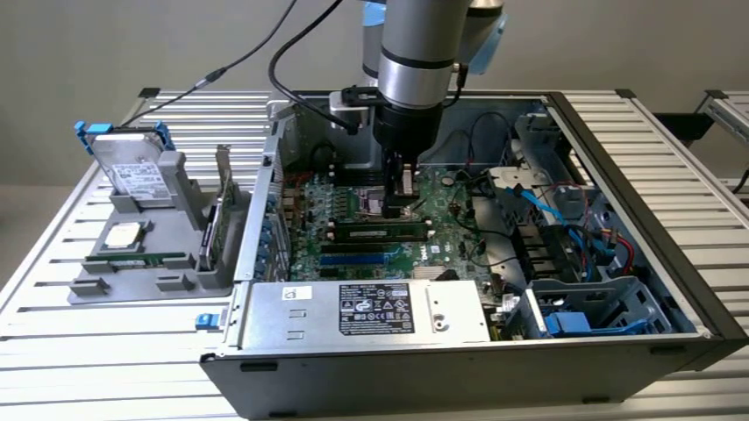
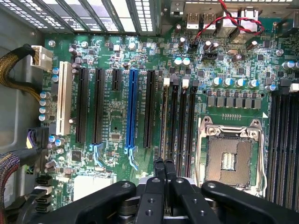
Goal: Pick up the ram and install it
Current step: 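Insert the ram into the slot, then press down the ram until it locks into place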
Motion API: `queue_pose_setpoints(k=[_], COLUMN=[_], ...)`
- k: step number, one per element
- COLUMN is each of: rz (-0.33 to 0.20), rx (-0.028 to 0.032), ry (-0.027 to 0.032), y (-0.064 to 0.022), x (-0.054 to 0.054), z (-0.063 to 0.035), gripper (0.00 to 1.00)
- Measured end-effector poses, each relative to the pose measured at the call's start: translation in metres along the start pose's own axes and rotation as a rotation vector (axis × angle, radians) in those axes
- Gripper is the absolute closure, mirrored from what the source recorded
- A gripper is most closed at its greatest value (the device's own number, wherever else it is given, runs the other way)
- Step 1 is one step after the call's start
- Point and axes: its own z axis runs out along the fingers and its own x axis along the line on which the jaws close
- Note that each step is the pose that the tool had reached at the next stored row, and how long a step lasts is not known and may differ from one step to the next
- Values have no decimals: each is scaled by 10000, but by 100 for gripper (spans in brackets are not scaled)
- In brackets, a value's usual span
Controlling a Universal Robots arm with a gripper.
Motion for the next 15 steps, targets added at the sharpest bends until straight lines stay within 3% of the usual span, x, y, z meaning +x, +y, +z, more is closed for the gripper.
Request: queue_pose_setpoints(k=[15], rz=[0], rx=[0], ry=[0], y=[0], x=[0], z=[0], gripper=[90])
